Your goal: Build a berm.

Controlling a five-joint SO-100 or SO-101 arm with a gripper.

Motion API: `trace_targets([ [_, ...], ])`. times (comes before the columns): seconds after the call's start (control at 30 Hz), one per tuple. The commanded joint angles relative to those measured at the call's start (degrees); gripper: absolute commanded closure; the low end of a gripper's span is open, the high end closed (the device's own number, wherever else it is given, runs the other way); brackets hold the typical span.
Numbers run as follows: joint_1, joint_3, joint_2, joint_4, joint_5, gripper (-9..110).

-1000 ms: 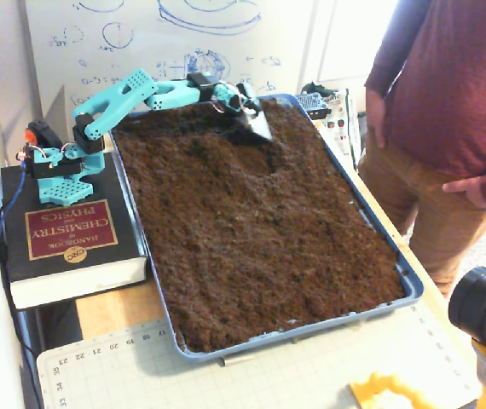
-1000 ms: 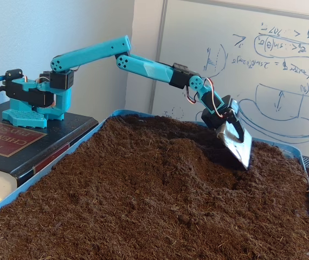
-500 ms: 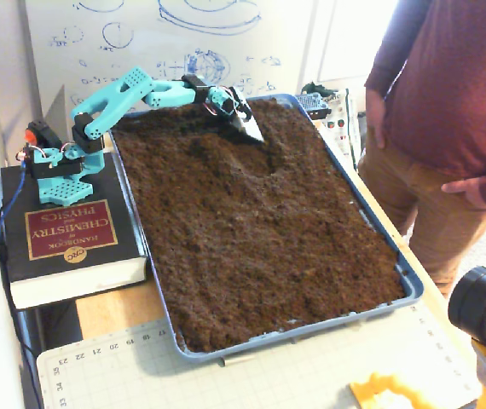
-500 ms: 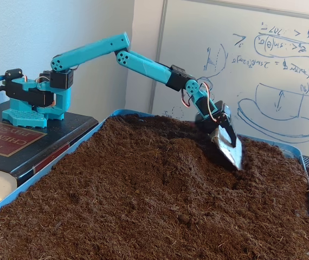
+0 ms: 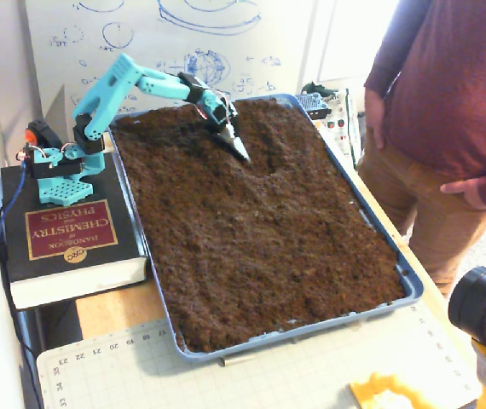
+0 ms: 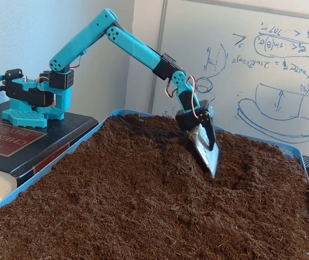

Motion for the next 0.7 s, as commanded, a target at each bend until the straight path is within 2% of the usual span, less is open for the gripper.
trace_targets([
  [0.0, 0.9, 7.4, 14.2, 1.2, -0.4, 101],
  [0.17, 1.0, 11.3, 22.5, 1.0, 0.6, 101],
  [0.37, 4.4, -3.1, 23.2, 1.1, 0.8, 101],
  [0.67, 5.7, -36.8, -13.4, 0.4, 0.7, 101],
])
